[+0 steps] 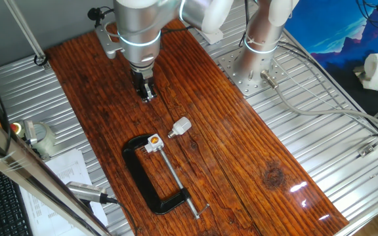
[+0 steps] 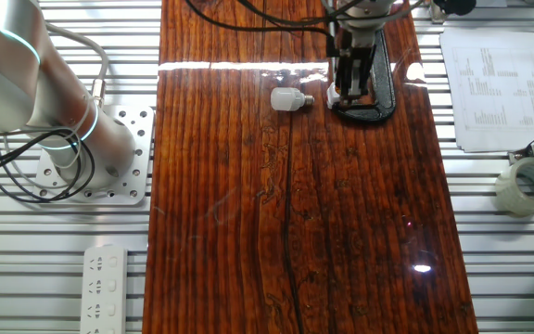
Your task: Install the light bulb by rotating it
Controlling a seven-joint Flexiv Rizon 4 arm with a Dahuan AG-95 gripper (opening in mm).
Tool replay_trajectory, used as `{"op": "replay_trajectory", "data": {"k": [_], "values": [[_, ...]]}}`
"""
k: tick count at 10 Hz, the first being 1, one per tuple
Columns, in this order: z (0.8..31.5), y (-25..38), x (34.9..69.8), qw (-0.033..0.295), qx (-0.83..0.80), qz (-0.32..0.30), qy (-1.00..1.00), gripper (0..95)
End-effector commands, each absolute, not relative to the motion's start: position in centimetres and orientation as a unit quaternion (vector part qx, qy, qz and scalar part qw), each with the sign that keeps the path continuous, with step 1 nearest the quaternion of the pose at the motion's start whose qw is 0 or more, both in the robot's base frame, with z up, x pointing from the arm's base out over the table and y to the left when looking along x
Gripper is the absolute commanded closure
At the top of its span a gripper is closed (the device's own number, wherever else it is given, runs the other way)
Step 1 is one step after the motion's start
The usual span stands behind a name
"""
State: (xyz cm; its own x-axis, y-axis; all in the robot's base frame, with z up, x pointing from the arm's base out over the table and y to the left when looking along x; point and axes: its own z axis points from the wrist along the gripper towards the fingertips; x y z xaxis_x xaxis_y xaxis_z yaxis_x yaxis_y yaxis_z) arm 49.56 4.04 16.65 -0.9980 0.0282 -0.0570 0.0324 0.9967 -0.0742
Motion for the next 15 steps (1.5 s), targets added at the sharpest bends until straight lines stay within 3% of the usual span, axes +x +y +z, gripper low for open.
{"op": "replay_trajectory", "data": {"k": [1,2,4,5,7,8,15], "values": [[16.6,4.3,49.2,0.028,0.006,-0.037,0.999,76.0],[16.4,4.5,48.8,0.027,0.004,-0.037,0.999,57.0],[16.0,4.9,48.1,0.026,-0.002,-0.037,0.999,57.0],[15.6,5.2,47.7,0.027,-0.007,-0.035,0.999,38.0],[15.2,6.2,47.6,0.029,-0.003,-0.02,0.999,38.0],[15.2,6.2,47.6,0.028,-0.012,-0.013,0.999,19.0],[15.0,6.0,47.4,0.016,-0.016,0.019,1.0,19.0]]}}
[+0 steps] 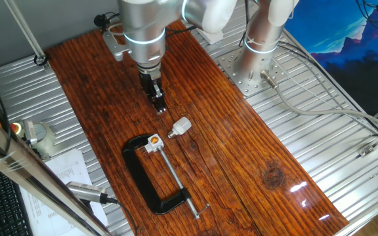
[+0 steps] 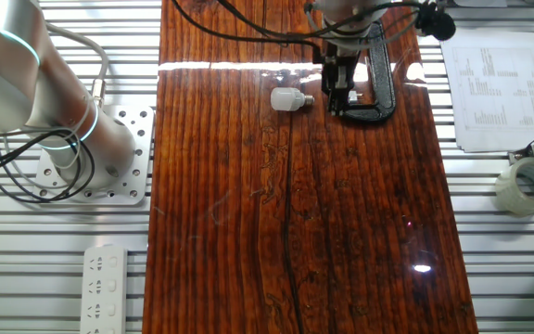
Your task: Install the light bulb by rotating it
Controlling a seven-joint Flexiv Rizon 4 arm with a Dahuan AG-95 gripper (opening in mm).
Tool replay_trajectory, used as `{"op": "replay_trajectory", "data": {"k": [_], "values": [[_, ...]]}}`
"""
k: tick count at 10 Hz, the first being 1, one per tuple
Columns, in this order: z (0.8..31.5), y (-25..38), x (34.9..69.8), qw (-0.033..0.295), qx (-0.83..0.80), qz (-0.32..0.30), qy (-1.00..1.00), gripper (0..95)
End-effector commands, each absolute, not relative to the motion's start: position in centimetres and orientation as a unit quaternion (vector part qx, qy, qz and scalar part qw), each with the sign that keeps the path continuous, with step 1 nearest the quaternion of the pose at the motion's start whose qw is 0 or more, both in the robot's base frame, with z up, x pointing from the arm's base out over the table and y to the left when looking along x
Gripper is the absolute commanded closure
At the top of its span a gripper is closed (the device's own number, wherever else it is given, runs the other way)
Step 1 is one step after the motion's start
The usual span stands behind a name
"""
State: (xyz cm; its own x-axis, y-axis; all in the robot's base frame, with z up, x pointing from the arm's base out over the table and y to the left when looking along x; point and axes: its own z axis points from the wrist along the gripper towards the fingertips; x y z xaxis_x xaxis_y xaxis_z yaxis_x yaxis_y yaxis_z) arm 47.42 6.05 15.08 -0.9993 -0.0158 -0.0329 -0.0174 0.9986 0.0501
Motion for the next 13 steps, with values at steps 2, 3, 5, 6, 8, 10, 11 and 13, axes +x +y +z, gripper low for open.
{"op": "replay_trajectory", "data": {"k": [2,3,5,6,8,10,11,13], "values": [[15.03,5.99,47.33,0.019,0.001,0.012,1.0,19.0],[15.03,5.99,47.33,0.02,0.0,0.011,1.0,19.0],[15.04,5.99,47.33,0.019,-0.004,0.016,1.0,19.0],[15.12,5.98,47.31,0.017,0.003,0.029,0.999,19.0],[15.18,5.91,47.19,-0.012,0.02,0.043,0.999,19.0],[15.56,5.87,47.04,-0.011,0.025,0.036,0.999,38.0],[15.63,5.87,46.95,-0.013,0.006,0.034,0.999,38.0],[15.6,5.8,46.85,-0.007,-0.019,0.042,0.999,38.0]]}}
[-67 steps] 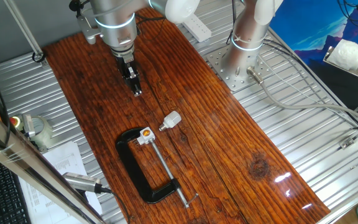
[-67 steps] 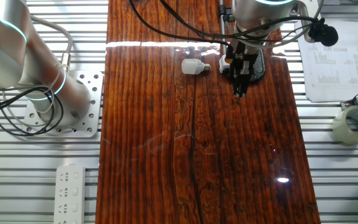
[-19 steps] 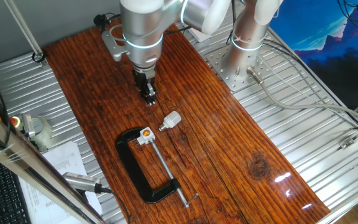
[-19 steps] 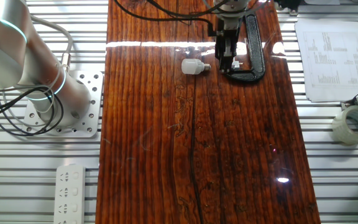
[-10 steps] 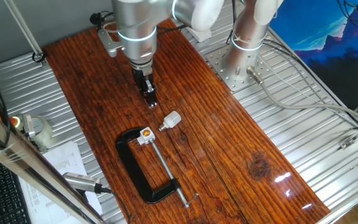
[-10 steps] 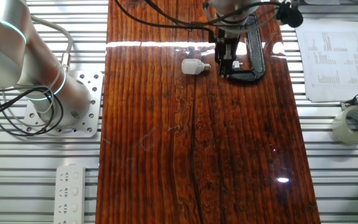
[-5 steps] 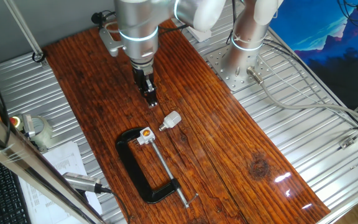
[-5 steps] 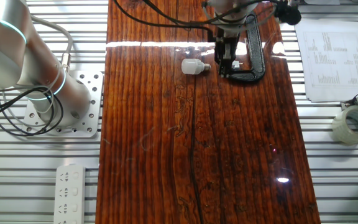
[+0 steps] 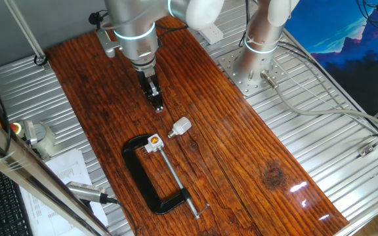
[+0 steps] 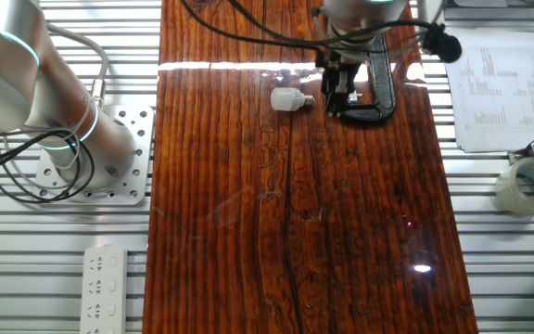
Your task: Install the light bulb by rotating it
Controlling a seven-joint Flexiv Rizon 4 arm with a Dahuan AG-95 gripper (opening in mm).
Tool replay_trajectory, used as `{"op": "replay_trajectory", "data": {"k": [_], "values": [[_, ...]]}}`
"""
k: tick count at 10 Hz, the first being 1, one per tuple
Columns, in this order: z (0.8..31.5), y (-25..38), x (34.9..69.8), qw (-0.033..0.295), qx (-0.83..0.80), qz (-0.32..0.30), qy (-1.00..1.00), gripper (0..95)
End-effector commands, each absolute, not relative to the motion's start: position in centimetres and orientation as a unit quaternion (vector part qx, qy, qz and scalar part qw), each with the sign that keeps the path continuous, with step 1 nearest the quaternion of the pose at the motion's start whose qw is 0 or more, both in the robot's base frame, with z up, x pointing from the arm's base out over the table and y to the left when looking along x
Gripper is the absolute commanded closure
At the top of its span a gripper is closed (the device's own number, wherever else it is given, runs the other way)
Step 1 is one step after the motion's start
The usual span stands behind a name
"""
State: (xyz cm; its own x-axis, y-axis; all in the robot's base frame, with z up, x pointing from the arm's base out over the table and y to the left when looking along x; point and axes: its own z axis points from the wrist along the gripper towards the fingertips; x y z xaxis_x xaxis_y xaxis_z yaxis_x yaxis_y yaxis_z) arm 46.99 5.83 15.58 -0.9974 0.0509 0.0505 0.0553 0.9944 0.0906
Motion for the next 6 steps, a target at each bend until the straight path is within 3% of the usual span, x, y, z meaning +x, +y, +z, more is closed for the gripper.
{"op": "replay_trajectory", "data": {"k": [1,2,6], "values": [[15.6,5.79,46.84,0.011,0.009,-0.067,-0.998,38.0],[15.53,5.77,46.85,0.01,0.02,-0.075,-0.997,19.0],[15.5,5.74,46.76,0.019,0.048,-0.064,-0.997,19.0]]}}
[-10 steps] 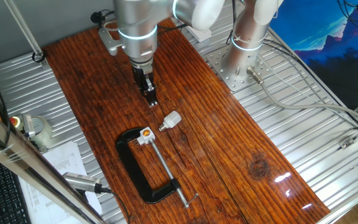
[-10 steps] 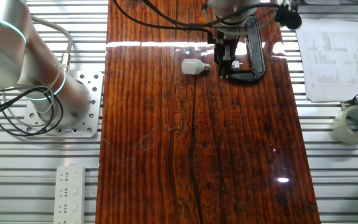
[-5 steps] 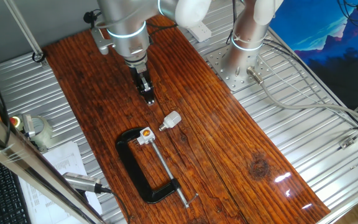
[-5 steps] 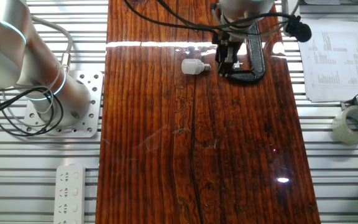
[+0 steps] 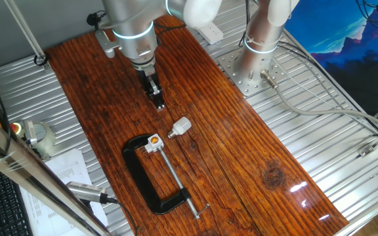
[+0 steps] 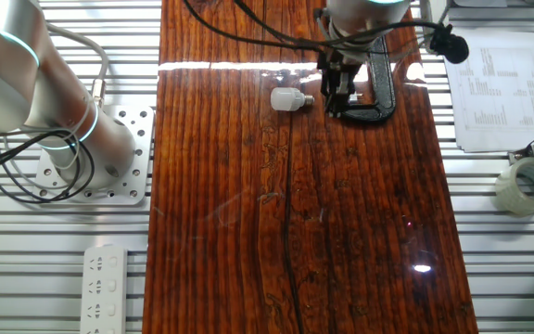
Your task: Install the light bulb by rotating it
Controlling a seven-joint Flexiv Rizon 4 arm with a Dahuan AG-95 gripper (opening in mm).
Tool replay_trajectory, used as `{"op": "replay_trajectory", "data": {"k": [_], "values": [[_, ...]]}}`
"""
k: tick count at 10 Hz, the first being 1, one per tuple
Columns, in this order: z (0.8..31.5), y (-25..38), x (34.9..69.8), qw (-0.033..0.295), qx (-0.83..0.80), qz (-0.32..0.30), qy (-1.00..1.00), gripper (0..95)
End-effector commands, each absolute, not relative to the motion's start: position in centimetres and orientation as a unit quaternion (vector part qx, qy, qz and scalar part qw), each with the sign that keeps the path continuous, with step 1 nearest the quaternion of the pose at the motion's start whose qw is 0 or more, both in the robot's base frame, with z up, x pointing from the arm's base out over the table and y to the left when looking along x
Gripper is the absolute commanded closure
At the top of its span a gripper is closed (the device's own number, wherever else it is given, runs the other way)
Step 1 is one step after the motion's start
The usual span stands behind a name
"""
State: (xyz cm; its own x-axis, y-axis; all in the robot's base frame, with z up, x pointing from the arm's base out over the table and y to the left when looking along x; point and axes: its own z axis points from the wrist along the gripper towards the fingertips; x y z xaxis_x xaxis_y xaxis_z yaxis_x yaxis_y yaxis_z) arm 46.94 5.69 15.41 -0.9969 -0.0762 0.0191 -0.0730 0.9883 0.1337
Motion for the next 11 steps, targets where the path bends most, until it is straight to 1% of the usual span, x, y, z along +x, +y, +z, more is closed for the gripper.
{"op": "replay_trajectory", "data": {"k": [1,2,9,10,11], "values": [[15.5,5.74,46.76,0.019,0.048,-0.064,-0.997,19.0],[15.48,5.73,46.77,0.034,0.05,-0.066,-0.996,19.0],[15.52,5.43,46.14,0.033,0.064,-0.063,-0.995,19.0],[15.51,5.41,46.1,0.032,0.065,-0.065,-0.995,38.0],[15.5,5.38,46.05,0.032,0.061,-0.064,-0.996,38.0]]}}
